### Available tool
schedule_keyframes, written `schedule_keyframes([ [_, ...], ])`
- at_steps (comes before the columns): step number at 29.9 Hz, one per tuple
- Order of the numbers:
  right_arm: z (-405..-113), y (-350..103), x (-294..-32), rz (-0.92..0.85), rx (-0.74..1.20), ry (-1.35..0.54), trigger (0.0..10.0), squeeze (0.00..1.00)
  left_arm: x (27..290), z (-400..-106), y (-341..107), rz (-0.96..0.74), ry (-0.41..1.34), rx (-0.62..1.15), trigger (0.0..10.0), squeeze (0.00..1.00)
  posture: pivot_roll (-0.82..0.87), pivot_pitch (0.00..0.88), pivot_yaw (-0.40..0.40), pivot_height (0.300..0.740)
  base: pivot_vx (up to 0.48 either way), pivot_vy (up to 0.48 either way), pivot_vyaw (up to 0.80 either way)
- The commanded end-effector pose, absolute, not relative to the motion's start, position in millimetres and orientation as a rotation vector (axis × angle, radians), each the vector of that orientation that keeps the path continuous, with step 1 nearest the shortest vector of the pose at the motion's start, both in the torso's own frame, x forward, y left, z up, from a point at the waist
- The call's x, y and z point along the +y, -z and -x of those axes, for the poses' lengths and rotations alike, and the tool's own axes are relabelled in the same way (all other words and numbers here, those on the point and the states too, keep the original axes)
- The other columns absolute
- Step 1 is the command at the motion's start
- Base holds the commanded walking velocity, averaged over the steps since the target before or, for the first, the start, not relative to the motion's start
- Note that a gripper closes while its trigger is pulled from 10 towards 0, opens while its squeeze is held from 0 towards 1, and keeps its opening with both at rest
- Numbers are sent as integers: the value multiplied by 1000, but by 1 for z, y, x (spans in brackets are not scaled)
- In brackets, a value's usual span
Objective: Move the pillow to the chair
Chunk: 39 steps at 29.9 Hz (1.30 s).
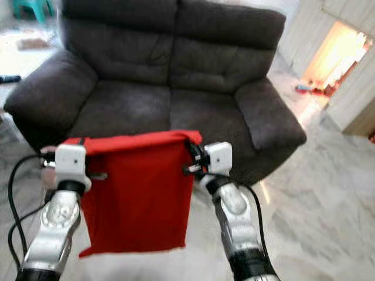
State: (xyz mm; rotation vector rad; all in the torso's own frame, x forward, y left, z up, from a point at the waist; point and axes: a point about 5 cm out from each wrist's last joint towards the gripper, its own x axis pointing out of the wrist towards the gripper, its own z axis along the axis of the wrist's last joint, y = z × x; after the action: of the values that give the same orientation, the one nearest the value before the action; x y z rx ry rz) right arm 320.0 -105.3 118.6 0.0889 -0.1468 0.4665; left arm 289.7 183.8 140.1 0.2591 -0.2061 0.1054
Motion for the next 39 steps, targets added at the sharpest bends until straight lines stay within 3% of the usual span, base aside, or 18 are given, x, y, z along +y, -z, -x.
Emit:
schedule_keyframes([
  [1,-323,-122,-120,-88,-166,-407,10000,0,174,-292,-161,-244,-89,-318,10000,0,143,6,-171,740,0,-270,0],
  [19,-322,-126,-115,-67,-188,-452,10000,0,173,-295,-163,-244,-77,-322,10000,0,128,28,-166,740,0,-267,-146],
  [27,-317,-126,-112,-57,-203,-509,10000,0,171,-296,-162,-242,-71,-320,10000,0,123,29,-164,740,0,-269,703],
  [39,-315,-124,-106,-40,-179,-555,10000,0,169,-297,-163,-242,-62,-325,10000,0,122,32,-162,740,0,-266,0],
])
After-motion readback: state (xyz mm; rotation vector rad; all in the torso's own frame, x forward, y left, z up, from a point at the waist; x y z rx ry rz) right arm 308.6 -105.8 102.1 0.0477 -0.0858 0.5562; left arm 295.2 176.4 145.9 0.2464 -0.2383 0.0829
